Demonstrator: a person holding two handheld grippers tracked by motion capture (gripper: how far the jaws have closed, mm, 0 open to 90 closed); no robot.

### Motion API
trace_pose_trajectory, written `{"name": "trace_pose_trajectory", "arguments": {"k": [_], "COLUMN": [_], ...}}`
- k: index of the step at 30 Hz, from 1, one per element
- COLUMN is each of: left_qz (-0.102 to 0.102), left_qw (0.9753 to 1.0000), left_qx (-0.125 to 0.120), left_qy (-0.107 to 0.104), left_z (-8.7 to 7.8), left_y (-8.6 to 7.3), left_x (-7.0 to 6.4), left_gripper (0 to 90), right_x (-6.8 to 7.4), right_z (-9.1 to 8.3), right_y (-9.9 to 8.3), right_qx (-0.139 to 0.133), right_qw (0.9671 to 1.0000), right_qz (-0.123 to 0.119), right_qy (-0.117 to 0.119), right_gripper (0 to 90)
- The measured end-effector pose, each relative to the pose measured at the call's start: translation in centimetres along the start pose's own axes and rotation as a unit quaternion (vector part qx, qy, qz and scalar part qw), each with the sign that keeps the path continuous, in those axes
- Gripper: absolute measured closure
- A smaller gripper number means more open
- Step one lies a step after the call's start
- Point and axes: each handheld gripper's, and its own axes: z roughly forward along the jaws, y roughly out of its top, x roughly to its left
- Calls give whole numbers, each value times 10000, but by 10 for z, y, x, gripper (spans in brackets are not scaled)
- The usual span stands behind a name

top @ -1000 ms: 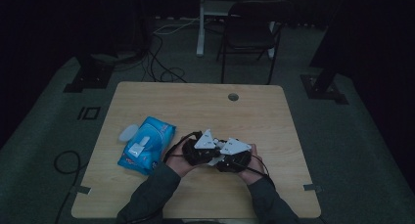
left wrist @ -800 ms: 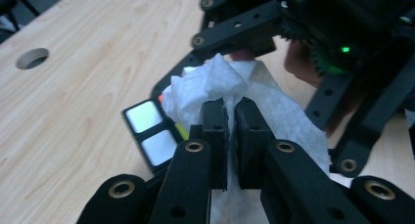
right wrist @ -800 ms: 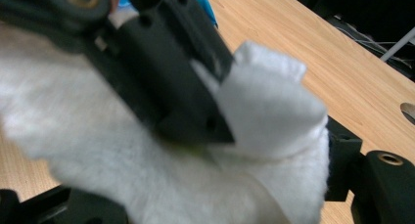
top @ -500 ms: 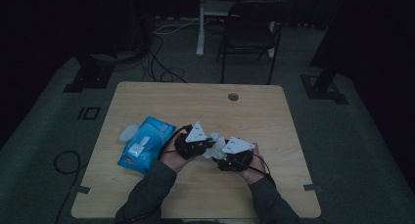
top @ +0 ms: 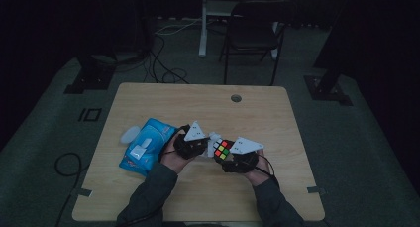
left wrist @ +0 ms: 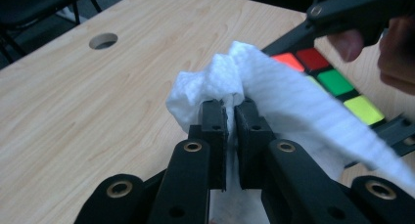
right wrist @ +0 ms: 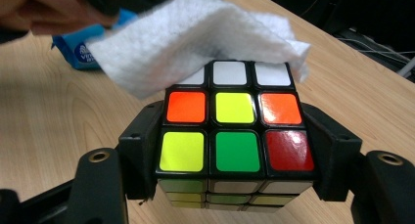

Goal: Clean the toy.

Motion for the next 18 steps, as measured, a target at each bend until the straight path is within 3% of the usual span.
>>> {"name": "trace_pose_trajectory", "arguments": {"k": [10, 18], "left_qz": [34, 55], "left_qw": [9995, 9996], "left_qx": [301, 280], "left_qy": [33, 50], "left_z": [9, 9], "left_y": [-10, -9], "left_x": [-1, -3], "left_gripper": [854, 854], "right_x": [-6, -10], "right_z": [-6, -7], "right_y": [0, -1], "right_qx": [-171, -201], "right_qw": [9996, 9992], "right_qz": [207, 329], "right_qy": [-37, -55], "right_gripper": [339, 339]}}
